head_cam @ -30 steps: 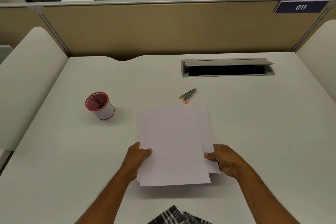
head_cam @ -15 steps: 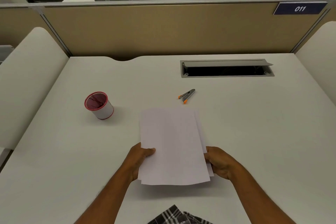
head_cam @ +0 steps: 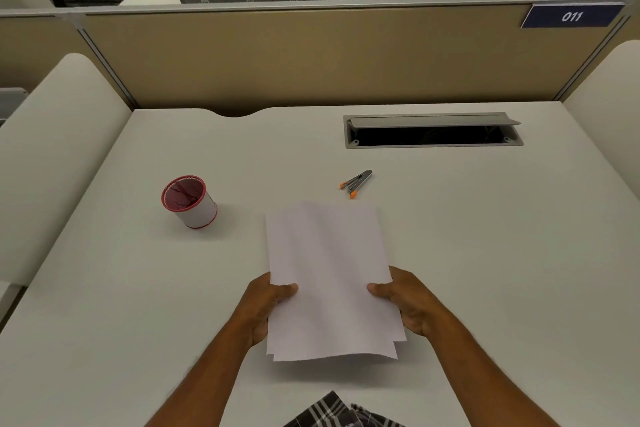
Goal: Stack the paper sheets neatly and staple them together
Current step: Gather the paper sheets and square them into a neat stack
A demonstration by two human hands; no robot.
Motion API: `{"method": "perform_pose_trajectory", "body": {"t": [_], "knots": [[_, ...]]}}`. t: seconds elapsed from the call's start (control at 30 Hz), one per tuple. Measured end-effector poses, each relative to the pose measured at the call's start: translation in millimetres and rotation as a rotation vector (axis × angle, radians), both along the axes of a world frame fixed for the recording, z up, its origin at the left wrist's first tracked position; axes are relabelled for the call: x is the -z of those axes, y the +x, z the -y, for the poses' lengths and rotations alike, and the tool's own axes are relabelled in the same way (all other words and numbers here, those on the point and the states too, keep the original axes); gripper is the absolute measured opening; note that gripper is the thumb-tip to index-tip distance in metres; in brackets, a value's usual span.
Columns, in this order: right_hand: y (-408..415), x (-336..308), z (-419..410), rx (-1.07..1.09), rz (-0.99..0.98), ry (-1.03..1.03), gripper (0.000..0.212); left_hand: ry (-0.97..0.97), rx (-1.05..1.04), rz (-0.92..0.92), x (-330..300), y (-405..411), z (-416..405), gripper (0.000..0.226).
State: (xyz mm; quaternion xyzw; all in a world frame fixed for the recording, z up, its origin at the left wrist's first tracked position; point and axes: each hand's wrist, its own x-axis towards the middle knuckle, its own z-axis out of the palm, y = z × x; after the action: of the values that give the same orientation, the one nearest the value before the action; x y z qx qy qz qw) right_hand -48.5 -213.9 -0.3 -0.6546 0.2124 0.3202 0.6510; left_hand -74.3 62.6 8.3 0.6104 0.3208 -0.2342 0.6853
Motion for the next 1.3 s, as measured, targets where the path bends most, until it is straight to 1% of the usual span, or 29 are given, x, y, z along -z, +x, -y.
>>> {"method": "perform_pose_trajectory", "body": {"t": [0.1,0.2,0.3,0.4,0.5,0.57,0.63,0.7,0.8,0.9,0.93,1.0,1.13,1.3], "knots": [[2,-2,3,-0.029,0.048,-0.094,0.039,0.059,-0.034,0.065,-2,6,-5,0.039],[2,-11,6,-0.081,0.107,-0.140,0.039,0.117,0.031,0.162,-9,13,-2,0.041],[3,-29,4,-0.022,0.253,-0.157,0.040,0.122,0.071,0.296,-20,18,4,0.049],[7,-49,-1,0.087,0.421,-0.170,0.038,0.203,0.105,0.449,-35,24,9,0.056],[14,-68,-5,0.240,0.542,-0.185,0.021,0.334,0.103,0.584,-53,32,21,0.044],[20,-80,-7,0.311,0.603,-0.172,0.013,0.362,0.049,0.642,-64,37,29,0.038],[25,-90,-9,0.336,0.662,-0.153,0.011,0.386,0.009,0.697,-74,41,35,0.034],[28,-95,-9,0.355,0.695,-0.134,0.014,0.404,0.000,0.749,-80,45,40,0.031],[30,-91,-7,0.352,0.678,-0.132,0.016,0.408,-0.010,0.777,-80,46,43,0.036],[29,-82,-7,0.337,0.656,-0.159,0.030,0.431,-0.043,0.770,-70,41,42,0.048],[28,-80,-7,0.322,0.661,-0.168,0.031,0.436,-0.052,0.763,-67,40,43,0.052],[26,-78,-10,0.299,0.674,-0.167,0.028,0.439,-0.068,0.743,-63,37,45,0.051],[27,-80,-19,0.336,0.672,-0.120,0.031,0.433,-0.098,0.746,-64,37,54,0.044],[35,-90,-19,0.370,0.716,-0.044,0.038,0.393,-0.175,0.833,-76,44,59,0.051]]}}
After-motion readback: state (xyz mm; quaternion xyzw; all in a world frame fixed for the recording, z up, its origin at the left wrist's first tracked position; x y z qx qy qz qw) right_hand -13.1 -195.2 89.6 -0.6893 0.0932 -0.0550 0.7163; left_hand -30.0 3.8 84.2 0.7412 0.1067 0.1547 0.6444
